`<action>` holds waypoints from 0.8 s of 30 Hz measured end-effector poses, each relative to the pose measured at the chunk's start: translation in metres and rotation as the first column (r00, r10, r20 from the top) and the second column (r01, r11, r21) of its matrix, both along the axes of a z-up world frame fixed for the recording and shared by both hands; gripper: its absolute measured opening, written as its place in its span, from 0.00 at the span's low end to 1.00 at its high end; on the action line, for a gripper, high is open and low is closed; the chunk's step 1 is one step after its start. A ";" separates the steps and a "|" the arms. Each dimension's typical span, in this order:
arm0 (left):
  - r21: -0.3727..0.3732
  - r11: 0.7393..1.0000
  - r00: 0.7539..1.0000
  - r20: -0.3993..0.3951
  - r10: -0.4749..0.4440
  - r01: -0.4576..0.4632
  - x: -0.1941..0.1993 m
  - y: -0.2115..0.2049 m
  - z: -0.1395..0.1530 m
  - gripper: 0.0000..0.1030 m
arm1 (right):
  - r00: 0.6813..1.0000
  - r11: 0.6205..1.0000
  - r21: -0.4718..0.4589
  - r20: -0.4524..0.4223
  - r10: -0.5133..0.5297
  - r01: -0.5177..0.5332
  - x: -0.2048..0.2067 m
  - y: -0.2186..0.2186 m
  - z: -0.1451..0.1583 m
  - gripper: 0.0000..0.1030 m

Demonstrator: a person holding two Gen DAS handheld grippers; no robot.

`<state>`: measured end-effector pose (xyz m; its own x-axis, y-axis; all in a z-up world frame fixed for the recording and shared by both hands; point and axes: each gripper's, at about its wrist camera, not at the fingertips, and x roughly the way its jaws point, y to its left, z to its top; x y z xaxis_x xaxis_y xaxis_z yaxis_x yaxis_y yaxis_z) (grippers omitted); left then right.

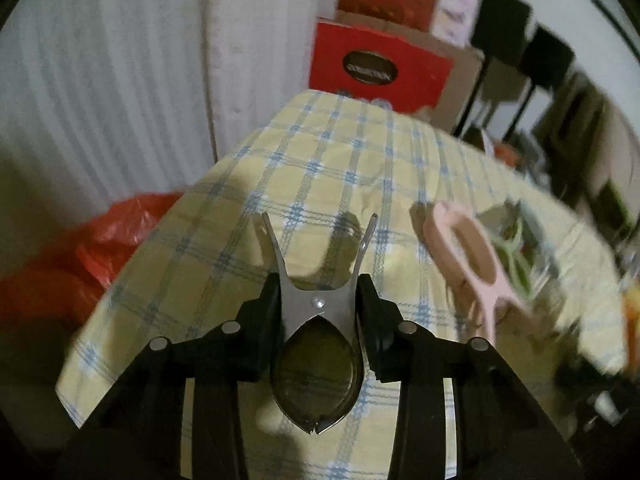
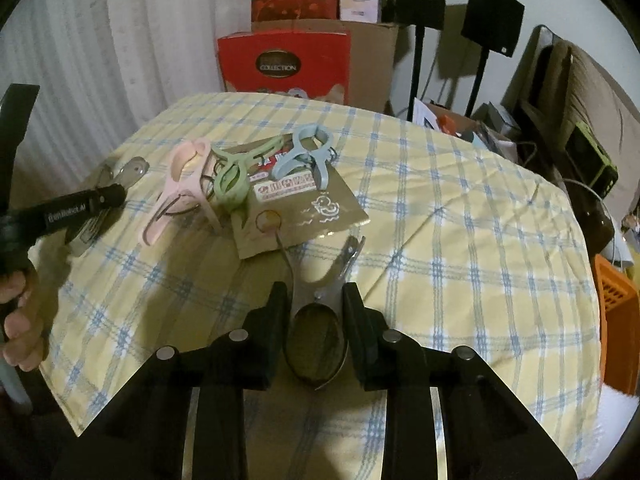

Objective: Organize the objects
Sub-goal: 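Grasp the silver metal clip with the left gripper while the right gripper hovers nearby, then lift the silver metal clip with the left gripper off the plaid table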

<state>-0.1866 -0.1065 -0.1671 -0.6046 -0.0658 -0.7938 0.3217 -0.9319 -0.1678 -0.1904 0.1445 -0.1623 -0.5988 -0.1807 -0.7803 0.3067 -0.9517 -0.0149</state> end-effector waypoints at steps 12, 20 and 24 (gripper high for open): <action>-0.095 0.994 0.993 -0.095 -0.063 0.054 0.021 0.030 0.050 0.33 | 0.995 0.995 -0.060 -0.060 -0.083 0.079 0.037 0.045 0.037 0.27; -0.145 0.983 0.968 -0.206 -0.139 0.111 0.043 0.066 0.096 0.33 | 0.987 0.992 -0.077 -0.120 -0.110 0.101 0.063 0.062 0.061 0.27; -0.186 0.975 0.961 -0.225 -0.160 0.119 0.049 0.083 0.105 0.33 | 0.980 0.989 -0.106 -0.155 -0.123 0.107 0.074 0.070 0.079 0.27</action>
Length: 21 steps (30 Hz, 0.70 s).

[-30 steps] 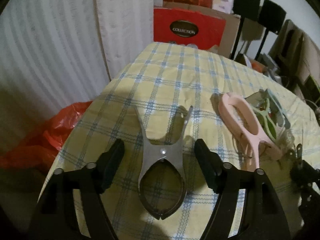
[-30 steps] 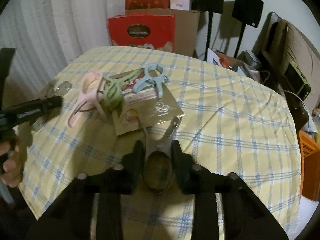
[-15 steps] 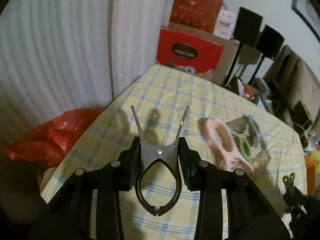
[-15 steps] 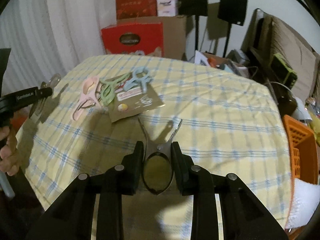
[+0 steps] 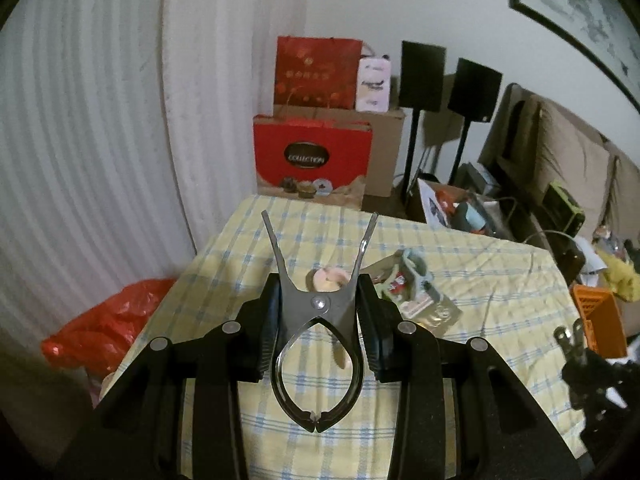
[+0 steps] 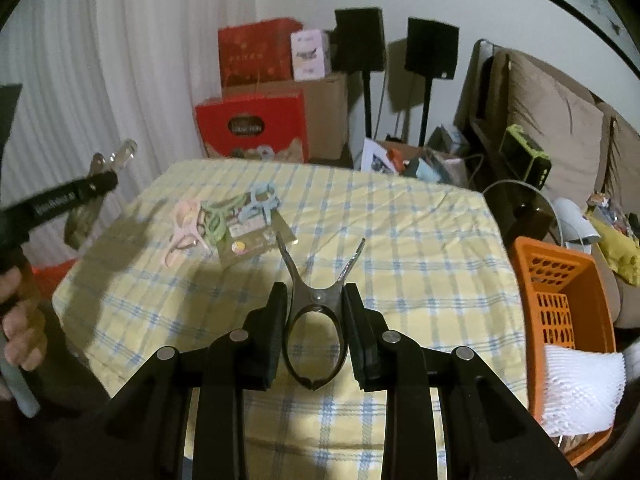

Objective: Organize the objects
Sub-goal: 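Lift the silver metal clip with the left gripper off the plaid table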

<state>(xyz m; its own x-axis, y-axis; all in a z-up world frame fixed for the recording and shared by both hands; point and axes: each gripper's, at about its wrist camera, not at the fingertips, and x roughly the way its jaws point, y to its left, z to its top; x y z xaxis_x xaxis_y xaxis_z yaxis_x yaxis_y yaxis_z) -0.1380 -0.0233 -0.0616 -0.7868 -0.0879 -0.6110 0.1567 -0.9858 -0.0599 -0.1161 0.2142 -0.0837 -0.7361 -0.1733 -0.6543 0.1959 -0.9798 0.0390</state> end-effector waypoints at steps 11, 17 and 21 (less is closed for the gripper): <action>-0.027 0.998 0.995 -0.077 -0.065 0.063 0.038 0.001 0.043 0.33 | 0.995 0.997 -0.068 -0.094 -0.039 0.033 0.024 0.030 0.032 0.27; 0.116 0.992 0.989 -0.137 0.058 -0.042 0.055 -0.028 0.054 0.33 | 0.991 0.998 -0.062 -0.131 -0.036 0.028 0.042 0.031 0.043 0.27; 0.103 0.995 0.995 -0.104 0.001 0.010 0.053 -0.009 0.051 0.33 | 0.980 0.999 -0.033 -0.195 -0.037 0.031 0.059 0.030 0.058 0.27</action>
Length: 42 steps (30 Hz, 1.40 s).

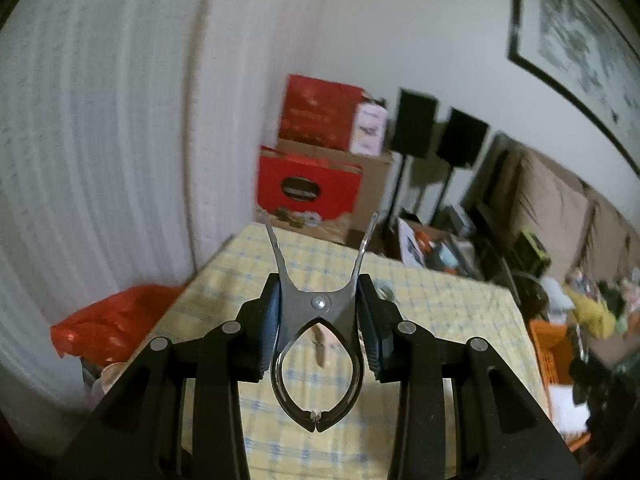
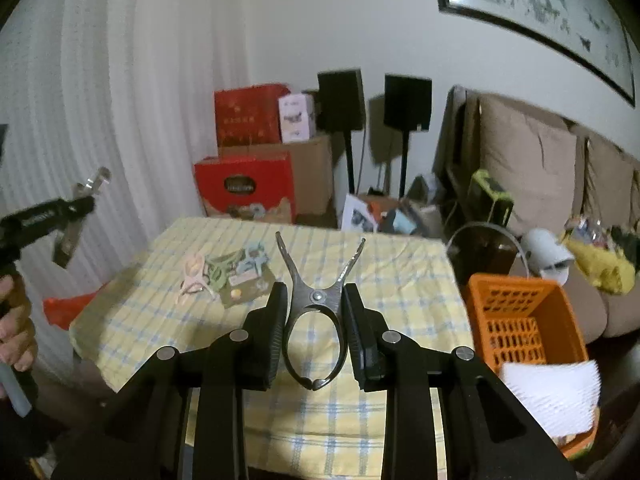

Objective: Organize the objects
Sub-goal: 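Lift the silver metal clip with the left gripper off the plaid table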

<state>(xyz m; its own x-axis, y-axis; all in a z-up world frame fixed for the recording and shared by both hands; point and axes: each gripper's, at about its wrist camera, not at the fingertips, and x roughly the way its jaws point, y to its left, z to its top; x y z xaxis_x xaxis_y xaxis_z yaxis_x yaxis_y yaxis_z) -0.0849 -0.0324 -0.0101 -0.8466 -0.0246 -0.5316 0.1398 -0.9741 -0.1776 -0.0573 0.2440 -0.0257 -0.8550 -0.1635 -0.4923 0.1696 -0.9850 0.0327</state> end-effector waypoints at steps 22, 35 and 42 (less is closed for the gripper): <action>-0.028 0.984 0.984 0.016 -0.176 0.176 0.022 0.106 -0.002 0.33 | 0.994 0.993 -0.038 0.009 0.112 -0.112 0.040 0.085 -0.008 0.27; -0.026 0.987 0.988 0.003 -0.157 0.157 0.024 0.118 -0.009 0.33 | 0.996 0.994 -0.062 0.008 0.090 -0.089 0.040 0.114 -0.015 0.27; -0.036 0.988 0.989 -0.009 -0.148 0.147 0.021 0.128 -0.010 0.33 | 0.994 0.998 -0.002 -0.089 0.065 -0.065 0.060 0.136 0.010 0.27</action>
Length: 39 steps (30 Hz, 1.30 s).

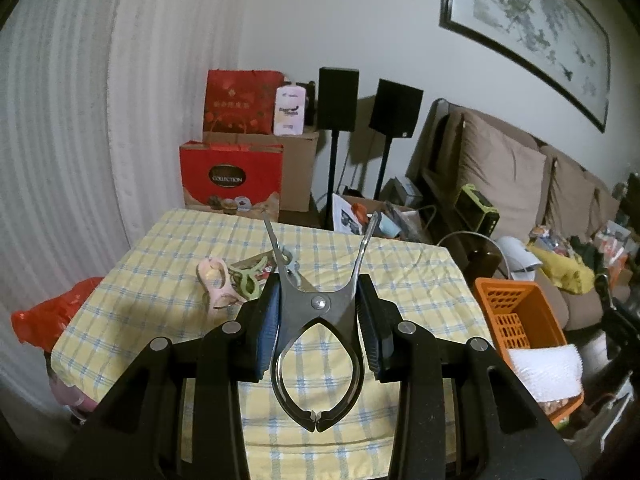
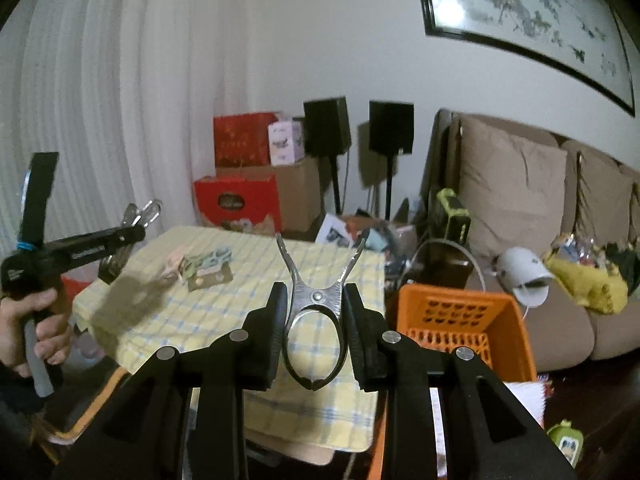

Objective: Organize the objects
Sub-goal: 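Lift the silver metal clip with the left gripper off the plaid table, then carry the held silver clip with the left gripper toward the orange basket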

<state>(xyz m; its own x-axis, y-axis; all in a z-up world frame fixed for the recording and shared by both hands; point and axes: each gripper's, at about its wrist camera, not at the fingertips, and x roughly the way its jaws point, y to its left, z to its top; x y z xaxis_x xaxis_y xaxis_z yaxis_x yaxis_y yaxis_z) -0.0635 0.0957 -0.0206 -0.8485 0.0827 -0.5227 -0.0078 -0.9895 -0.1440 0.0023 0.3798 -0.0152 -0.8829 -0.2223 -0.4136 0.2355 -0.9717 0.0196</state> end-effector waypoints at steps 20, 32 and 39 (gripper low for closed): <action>0.003 0.996 0.996 0.020 -0.085 0.085 -0.001 0.056 0.004 0.33 | 1.000 1.000 0.014 0.025 -0.003 0.002 -0.006 0.020 -0.019 0.27; -0.008 0.988 0.988 0.009 -0.153 0.154 0.008 0.083 0.016 0.33 | 0.997 0.997 -0.057 0.051 -0.053 0.056 -0.011 0.054 -0.021 0.27; -0.032 0.981 0.982 0.002 -0.191 0.191 0.012 0.106 0.019 0.33 | 0.995 0.995 -0.055 0.048 -0.083 0.085 -0.008 0.062 -0.018 0.27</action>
<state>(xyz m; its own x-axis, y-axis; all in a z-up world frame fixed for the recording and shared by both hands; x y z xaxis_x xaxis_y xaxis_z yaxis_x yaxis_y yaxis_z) -0.0520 0.2014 -0.0015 -0.8192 0.2270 -0.5266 -0.1975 -0.9738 -0.1127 -0.0055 0.4422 -0.0333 -0.8801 -0.1723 -0.4425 0.1506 -0.9850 0.0841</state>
